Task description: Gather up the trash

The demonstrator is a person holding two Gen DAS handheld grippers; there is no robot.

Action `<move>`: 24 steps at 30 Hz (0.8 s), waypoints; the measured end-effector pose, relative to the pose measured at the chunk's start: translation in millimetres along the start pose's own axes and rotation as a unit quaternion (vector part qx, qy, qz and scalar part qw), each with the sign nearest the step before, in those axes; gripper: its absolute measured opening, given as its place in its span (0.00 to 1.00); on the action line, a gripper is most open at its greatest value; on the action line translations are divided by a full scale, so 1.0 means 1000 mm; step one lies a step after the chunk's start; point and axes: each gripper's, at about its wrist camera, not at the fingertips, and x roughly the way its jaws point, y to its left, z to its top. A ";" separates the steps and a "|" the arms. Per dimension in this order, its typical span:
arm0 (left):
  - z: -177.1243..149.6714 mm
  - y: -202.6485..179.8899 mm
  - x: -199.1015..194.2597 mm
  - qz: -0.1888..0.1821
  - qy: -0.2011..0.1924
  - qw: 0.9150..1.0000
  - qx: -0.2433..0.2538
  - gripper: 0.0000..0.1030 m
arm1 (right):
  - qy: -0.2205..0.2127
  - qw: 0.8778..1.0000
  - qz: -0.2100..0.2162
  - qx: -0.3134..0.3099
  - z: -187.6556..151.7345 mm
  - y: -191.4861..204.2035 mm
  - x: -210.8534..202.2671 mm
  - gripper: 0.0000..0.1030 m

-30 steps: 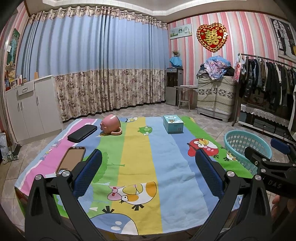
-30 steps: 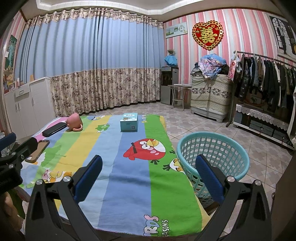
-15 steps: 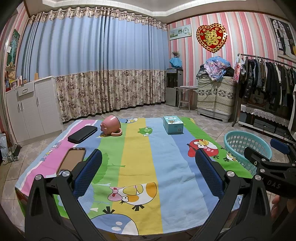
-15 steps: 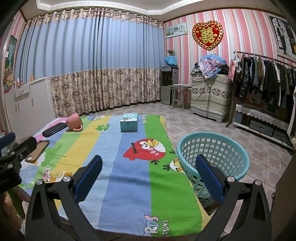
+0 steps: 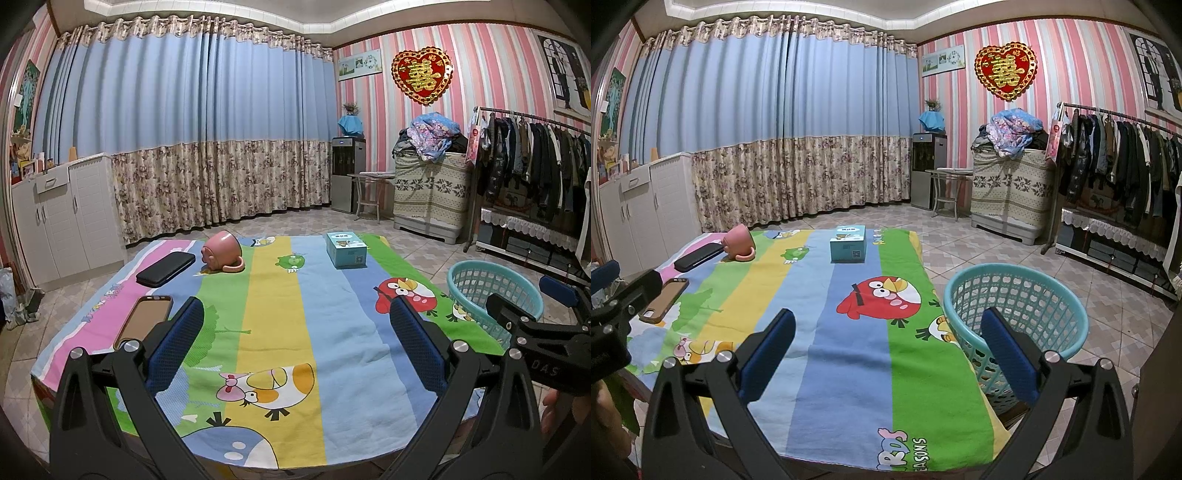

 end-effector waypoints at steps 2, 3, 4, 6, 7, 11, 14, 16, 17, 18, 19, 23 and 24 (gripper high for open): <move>0.000 0.000 0.000 -0.001 0.000 1.000 0.000 0.95 | 0.000 1.000 0.000 0.000 0.000 -0.001 0.000 0.96; 0.000 0.000 0.000 0.000 0.000 1.000 0.000 0.95 | 0.000 1.000 0.000 0.000 0.000 -0.001 0.000 0.96; 0.000 0.000 0.000 0.000 0.000 1.000 0.000 0.95 | 0.000 1.000 0.000 0.000 0.000 -0.001 0.000 0.96; 0.000 0.000 0.000 -0.001 0.001 1.000 0.000 0.95 | 0.000 1.000 0.000 -0.001 0.000 -0.001 0.000 0.96; 0.000 0.000 -0.001 -0.001 0.000 1.000 0.000 0.95 | 0.000 1.000 0.000 -0.001 0.000 -0.001 0.000 0.96; 0.000 0.000 0.000 0.000 0.001 1.000 -0.001 0.95 | 0.000 1.000 0.000 0.000 0.000 0.000 0.000 0.96; 0.000 0.001 0.000 0.000 0.001 1.000 -0.001 0.95 | 0.000 1.000 0.000 0.000 0.000 -0.001 0.000 0.96; 0.000 0.001 0.000 0.000 0.000 1.000 0.000 0.95 | 0.001 1.000 0.000 0.000 0.000 -0.001 0.001 0.96; 0.001 0.001 0.000 0.000 0.000 1.000 0.000 0.95 | 0.000 1.000 0.000 -0.001 0.000 0.000 0.000 0.96; 0.000 0.001 0.000 0.000 -0.001 1.000 0.000 0.95 | 0.000 1.000 0.000 -0.001 0.000 0.000 0.000 0.96; 0.000 0.002 0.000 0.000 -0.001 1.000 0.000 0.95 | 0.000 1.000 0.000 -0.001 0.000 0.000 0.000 0.96; 0.000 0.002 -0.001 0.000 -0.001 1.000 0.000 0.95 | 0.000 1.000 -0.001 -0.001 0.000 0.000 0.000 0.96; 0.000 0.002 -0.001 0.000 -0.001 1.000 0.000 0.95 | 0.000 1.000 -0.001 -0.001 0.000 0.000 0.000 0.96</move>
